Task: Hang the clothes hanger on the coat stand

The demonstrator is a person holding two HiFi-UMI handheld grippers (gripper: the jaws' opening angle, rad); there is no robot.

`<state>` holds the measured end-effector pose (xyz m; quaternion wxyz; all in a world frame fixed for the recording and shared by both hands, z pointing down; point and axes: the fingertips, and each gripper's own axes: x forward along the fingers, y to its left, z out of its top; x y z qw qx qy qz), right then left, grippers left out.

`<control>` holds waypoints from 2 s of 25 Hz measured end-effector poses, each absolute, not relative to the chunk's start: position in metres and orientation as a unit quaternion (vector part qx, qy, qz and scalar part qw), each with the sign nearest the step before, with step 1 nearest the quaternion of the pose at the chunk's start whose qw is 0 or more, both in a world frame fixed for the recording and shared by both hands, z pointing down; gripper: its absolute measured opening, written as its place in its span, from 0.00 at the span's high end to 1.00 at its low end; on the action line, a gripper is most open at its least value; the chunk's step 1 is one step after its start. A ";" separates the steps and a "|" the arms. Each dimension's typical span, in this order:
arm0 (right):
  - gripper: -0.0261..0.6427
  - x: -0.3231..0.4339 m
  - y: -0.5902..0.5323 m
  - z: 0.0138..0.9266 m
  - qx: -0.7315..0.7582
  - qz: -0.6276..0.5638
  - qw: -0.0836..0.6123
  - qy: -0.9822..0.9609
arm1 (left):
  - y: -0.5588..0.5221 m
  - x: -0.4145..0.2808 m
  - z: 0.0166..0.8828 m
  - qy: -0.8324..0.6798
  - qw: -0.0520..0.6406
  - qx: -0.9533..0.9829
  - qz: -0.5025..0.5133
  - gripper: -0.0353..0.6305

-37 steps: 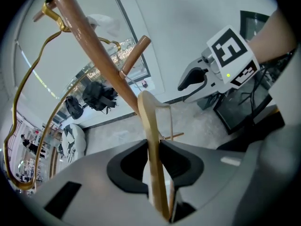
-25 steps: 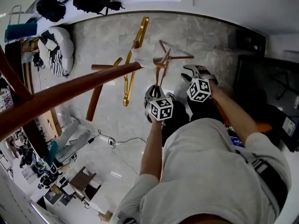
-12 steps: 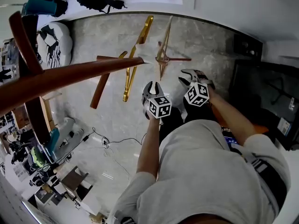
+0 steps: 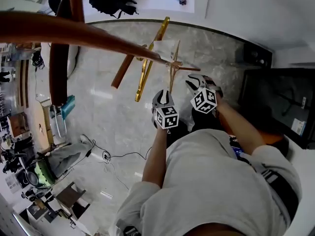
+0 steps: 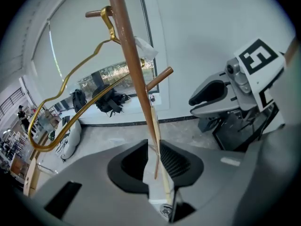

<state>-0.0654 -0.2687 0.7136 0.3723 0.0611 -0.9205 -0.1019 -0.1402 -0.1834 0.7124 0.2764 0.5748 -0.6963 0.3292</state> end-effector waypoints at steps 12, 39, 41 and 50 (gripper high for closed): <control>0.95 -0.105 -0.220 0.625 0.181 -0.094 0.313 -0.928 | -0.119 -0.179 0.659 -0.715 0.261 0.611 0.218 0.93; 0.95 -0.060 -0.086 0.549 0.338 0.011 0.255 -0.906 | -0.026 -0.157 0.581 -0.650 0.220 0.712 0.149 0.93; 0.95 -0.051 -0.080 0.535 0.345 0.010 0.246 -0.906 | -0.021 -0.147 0.571 -0.656 0.228 0.707 0.135 0.93; 0.95 -0.021 -0.062 0.502 0.350 -0.002 0.196 -0.916 | -0.014 -0.082 0.533 -0.649 0.198 0.726 0.112 0.93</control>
